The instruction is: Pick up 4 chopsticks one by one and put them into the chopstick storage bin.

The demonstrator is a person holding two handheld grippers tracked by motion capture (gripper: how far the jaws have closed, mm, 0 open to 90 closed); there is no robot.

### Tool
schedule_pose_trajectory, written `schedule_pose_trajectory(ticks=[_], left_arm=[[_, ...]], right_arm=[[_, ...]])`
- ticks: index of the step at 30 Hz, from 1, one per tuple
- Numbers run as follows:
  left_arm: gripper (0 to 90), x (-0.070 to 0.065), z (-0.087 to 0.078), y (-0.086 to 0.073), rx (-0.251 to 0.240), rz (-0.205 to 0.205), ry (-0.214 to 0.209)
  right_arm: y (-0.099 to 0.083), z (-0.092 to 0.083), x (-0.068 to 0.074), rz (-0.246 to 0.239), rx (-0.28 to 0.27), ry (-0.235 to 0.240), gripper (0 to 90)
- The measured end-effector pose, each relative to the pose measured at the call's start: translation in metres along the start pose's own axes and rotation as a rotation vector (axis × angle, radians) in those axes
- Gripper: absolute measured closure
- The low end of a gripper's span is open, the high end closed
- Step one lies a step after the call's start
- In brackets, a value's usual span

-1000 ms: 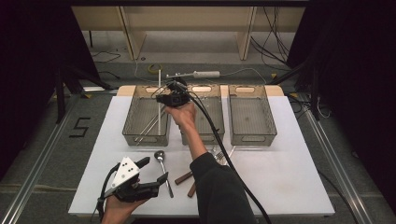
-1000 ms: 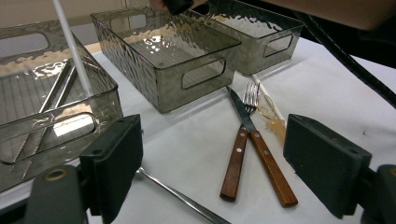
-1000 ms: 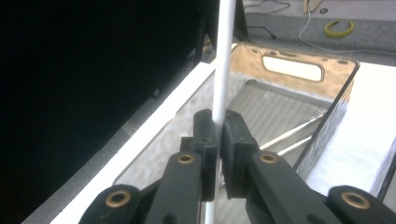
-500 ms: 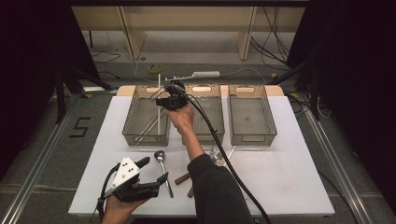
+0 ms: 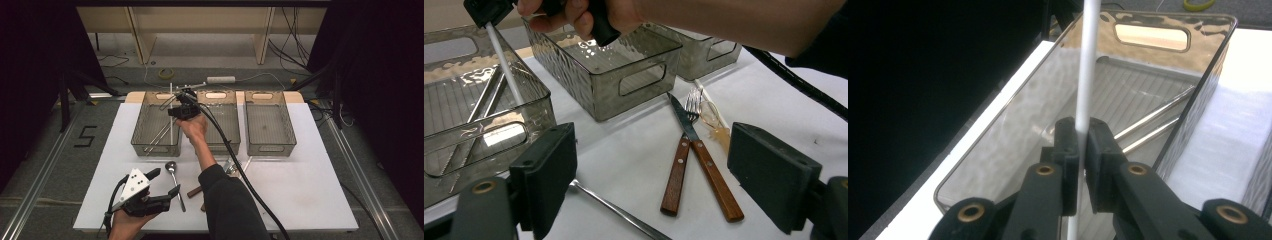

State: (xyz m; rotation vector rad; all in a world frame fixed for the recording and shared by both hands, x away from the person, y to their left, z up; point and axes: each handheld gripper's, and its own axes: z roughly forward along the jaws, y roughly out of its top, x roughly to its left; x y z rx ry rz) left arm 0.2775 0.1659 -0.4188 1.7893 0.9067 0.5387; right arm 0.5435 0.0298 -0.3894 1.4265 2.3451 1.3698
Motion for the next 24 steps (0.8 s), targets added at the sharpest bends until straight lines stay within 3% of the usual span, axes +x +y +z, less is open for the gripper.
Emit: schedule_pose_trajectory(ticks=[2,4,8,14,18,24], left_arm=[[19.4,0.0,0.0,0.0,-0.001,-0.002,0.0],[19.4,0.0,0.0,0.0,0.001,-0.001,0.0],[19.4,-0.001,0.0,0.0,0.004,0.003,0.001],[19.4,0.0,0.0,0.0,0.003,-0.002,0.006],[19.5,0.0,0.001,0.0,0.012,0.0,0.008],[19.4,-0.001,0.002,-0.001,0.024,-0.008,0.004]], right_arm=[[0.0,0.002,0.001,-0.006,0.001,0.0,84.1],[0.0,0.002,0.002,-0.016,0.0,-0.016,75.0],[0.0,0.003,0.002,-0.019,0.019,-0.034,68.2],[0.002,-0.004,0.0,-0.016,0.028,-0.042,61.7],[0.004,-0.013,0.0,-0.032,0.032,-0.02,56.3],[-0.005,-0.044,-0.003,-0.107,0.018,0.018,48.2]])
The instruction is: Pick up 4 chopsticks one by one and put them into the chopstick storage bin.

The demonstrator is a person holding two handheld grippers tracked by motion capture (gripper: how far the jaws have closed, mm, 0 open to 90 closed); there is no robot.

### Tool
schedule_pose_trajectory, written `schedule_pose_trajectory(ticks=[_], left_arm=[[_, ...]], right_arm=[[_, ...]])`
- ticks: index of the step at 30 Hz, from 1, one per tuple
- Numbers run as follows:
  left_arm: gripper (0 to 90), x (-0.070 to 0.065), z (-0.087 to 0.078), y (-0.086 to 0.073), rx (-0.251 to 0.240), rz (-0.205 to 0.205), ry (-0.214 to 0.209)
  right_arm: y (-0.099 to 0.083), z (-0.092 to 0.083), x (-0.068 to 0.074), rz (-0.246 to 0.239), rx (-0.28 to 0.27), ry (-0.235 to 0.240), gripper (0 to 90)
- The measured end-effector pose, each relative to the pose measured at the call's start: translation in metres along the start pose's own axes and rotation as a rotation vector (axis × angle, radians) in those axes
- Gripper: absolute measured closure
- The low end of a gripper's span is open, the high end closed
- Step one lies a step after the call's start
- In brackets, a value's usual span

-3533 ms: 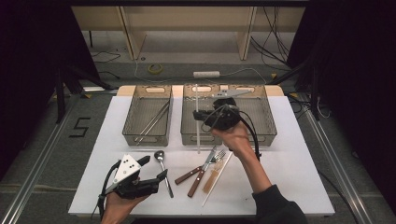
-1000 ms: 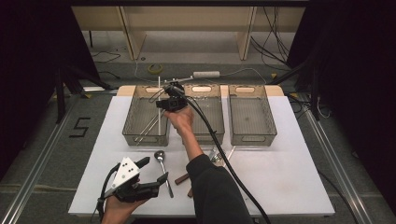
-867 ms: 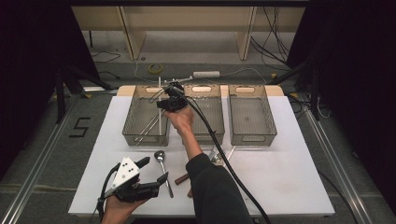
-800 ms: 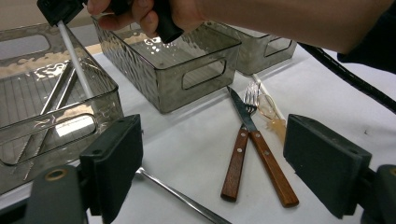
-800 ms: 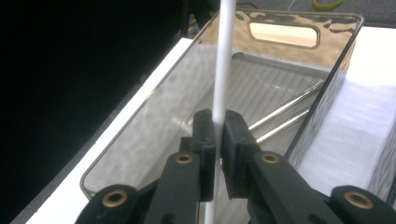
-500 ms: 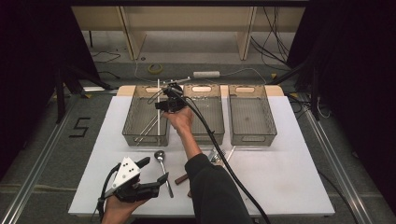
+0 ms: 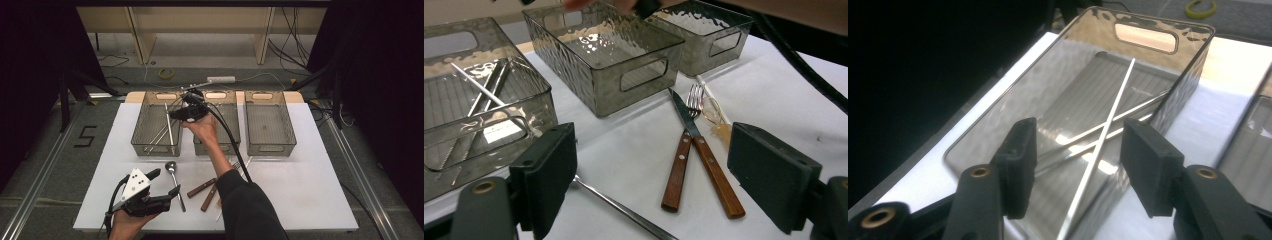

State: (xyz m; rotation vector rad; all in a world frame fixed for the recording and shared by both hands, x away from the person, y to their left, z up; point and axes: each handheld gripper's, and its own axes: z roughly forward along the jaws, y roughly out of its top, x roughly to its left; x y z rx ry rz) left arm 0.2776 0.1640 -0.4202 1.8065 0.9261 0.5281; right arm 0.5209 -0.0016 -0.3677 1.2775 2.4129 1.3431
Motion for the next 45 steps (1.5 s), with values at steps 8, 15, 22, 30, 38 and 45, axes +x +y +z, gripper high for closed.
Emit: schedule_pose_trajectory(ticks=[8,15,22,30,38,45], left_arm=[[19.6,-0.011,0.012,-0.001,0.054,-0.037,-0.027],[20.9,-0.028,0.024,-0.003,0.13,-0.021,-0.045],[23.3,-0.047,0.036,-0.004,0.198,-0.012,-0.07],[27.2,-0.067,0.049,-0.006,0.249,-0.012,-0.084],[34.9,-0.093,0.066,-0.009,0.307,0.026,-0.108],[44.6,-0.111,0.083,-0.015,0.364,0.05,-0.129]], right_arm=[[-0.027,-0.059,-0.014,-0.056,-0.041,-0.011,40.9],[-0.06,-0.11,-0.025,-0.097,-0.07,-0.033,36.8],[-0.093,-0.153,-0.036,-0.117,-0.108,-0.071,34.5],[-0.134,-0.184,-0.044,-0.139,-0.132,-0.115,32.9],[-0.172,-0.209,-0.058,-0.109,-0.157,-0.144,32.1],[-0.202,-0.228,-0.066,-0.081,-0.185,-0.163,32.1]])
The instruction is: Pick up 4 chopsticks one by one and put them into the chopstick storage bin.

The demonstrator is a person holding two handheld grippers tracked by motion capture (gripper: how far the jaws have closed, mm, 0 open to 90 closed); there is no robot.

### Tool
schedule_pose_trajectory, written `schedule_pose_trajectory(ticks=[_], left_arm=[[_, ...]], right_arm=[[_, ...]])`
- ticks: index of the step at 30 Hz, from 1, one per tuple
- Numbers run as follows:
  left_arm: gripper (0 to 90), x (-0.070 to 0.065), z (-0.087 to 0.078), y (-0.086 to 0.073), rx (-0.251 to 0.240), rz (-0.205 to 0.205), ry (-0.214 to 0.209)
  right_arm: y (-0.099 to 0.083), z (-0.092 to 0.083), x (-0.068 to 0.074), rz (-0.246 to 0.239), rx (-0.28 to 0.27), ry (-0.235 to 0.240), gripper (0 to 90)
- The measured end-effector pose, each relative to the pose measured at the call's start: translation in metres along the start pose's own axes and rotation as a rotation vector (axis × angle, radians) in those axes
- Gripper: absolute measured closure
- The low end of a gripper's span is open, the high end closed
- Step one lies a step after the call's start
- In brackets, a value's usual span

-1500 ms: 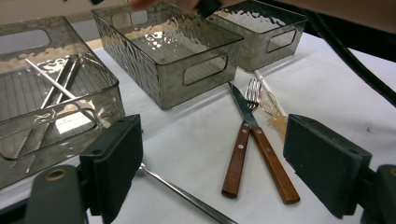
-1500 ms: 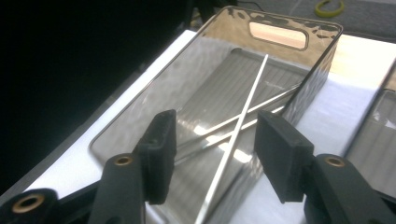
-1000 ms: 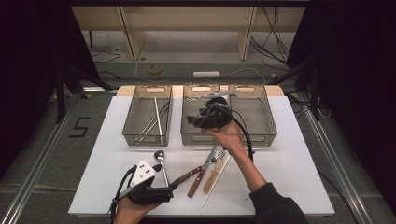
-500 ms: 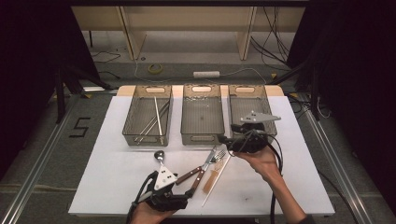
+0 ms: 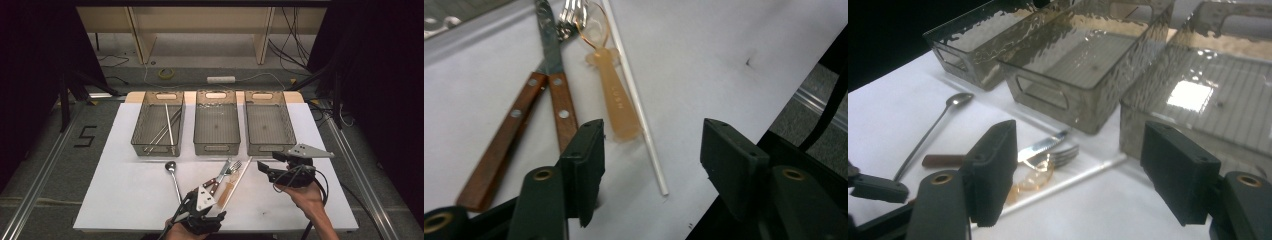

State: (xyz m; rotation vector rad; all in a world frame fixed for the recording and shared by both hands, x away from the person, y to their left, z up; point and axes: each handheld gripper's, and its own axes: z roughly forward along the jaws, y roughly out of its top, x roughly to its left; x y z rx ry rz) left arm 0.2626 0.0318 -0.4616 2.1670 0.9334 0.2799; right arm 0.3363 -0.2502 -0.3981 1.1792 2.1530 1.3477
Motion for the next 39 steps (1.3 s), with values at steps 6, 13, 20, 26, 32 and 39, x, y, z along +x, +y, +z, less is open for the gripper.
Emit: schedule_pose_trajectory(ticks=[6,13,20,26,32,39], left_arm=[[49.3,-0.003,0.009,-0.001,0.034,0.015,0.0],[56.5,-0.003,0.017,-0.007,0.078,0.009,-0.007],[63.1,-0.007,0.022,-0.009,0.083,0.016,0.011],[71.4,-0.011,0.023,-0.011,0.06,0.006,0.053],[79.0,-0.014,0.024,-0.013,0.046,0.002,0.07],[84.9,-0.015,0.024,-0.012,0.051,-0.008,0.069]], right_arm=[[-0.014,-0.007,-0.002,-0.003,0.012,0.011,31.4],[-0.018,-0.008,0.002,-0.008,0.02,0.014,31.5],[-0.022,-0.004,0.004,-0.018,0.039,0.017,31.8],[-0.023,-0.004,0.004,-0.023,0.043,0.018,32.0],[-0.023,-0.003,0.005,-0.029,0.047,0.02,32.0],[-0.023,-0.002,0.005,-0.025,0.053,0.023,32.1]])
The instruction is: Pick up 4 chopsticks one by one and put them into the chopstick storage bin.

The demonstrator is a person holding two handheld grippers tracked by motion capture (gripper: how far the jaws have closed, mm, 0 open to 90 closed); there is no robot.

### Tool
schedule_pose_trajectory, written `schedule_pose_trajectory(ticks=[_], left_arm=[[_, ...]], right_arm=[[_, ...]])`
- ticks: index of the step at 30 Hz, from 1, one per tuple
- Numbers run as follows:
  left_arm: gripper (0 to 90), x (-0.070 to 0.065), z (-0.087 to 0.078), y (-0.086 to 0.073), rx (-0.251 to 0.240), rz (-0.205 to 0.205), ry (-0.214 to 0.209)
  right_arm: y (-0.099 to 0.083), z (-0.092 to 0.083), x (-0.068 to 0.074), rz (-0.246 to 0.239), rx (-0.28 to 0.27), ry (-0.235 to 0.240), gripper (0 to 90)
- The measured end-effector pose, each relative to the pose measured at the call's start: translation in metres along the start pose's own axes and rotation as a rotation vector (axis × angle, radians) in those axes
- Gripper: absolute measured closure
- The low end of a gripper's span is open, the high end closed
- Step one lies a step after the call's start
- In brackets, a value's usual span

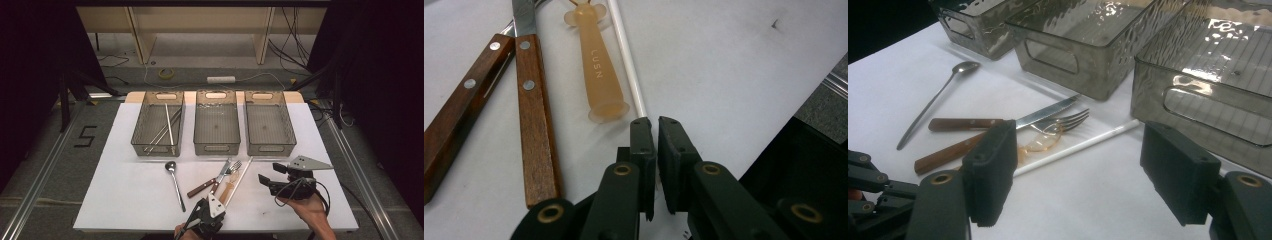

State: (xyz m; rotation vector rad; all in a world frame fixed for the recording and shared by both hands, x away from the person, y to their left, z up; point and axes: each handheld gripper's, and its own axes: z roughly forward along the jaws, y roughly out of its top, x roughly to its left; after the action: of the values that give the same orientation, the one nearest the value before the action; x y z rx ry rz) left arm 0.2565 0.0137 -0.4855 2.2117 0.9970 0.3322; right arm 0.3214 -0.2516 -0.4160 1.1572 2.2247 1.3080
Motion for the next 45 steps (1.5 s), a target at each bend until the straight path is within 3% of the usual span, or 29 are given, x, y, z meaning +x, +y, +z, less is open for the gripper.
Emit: schedule_pose_trajectory(ticks=[12,15,18,26,33,36,41,45], left_arm=[[86.0,0.006,-0.004,0.002,0.008,-0.027,0.003],[86.1,0.008,-0.006,0.004,0.003,-0.027,0.012],[86.2,0.009,-0.008,0.006,-0.002,-0.02,0.019],[86.2,0.01,-0.017,0.011,-0.013,-0.002,0.025],[86.3,0.014,-0.024,0.017,-0.025,0.007,0.031],[86.2,0.015,-0.027,0.019,-0.026,0.01,0.032],[86.3,0.016,-0.03,0.022,-0.034,0.014,0.033],[86.2,0.016,-0.032,0.025,-0.036,0.02,0.03]], right_arm=[[0.001,0.003,0.0,-0.005,0.009,0.012,32.1],[0.002,0.005,0.003,-0.034,0.023,0.024,32.1],[0.003,0.01,0.009,-0.095,0.052,0.058,32.1],[0.003,0.03,0.029,-0.315,0.141,0.147,32.1],[0.002,0.053,0.042,-0.487,0.197,0.151,32.9],[0.0,0.061,0.047,-0.553,0.226,0.13,33.7],[-0.003,0.07,0.052,-0.618,0.26,0.131,34.7],[-0.004,0.075,0.056,-0.656,0.256,0.12,35.5]])
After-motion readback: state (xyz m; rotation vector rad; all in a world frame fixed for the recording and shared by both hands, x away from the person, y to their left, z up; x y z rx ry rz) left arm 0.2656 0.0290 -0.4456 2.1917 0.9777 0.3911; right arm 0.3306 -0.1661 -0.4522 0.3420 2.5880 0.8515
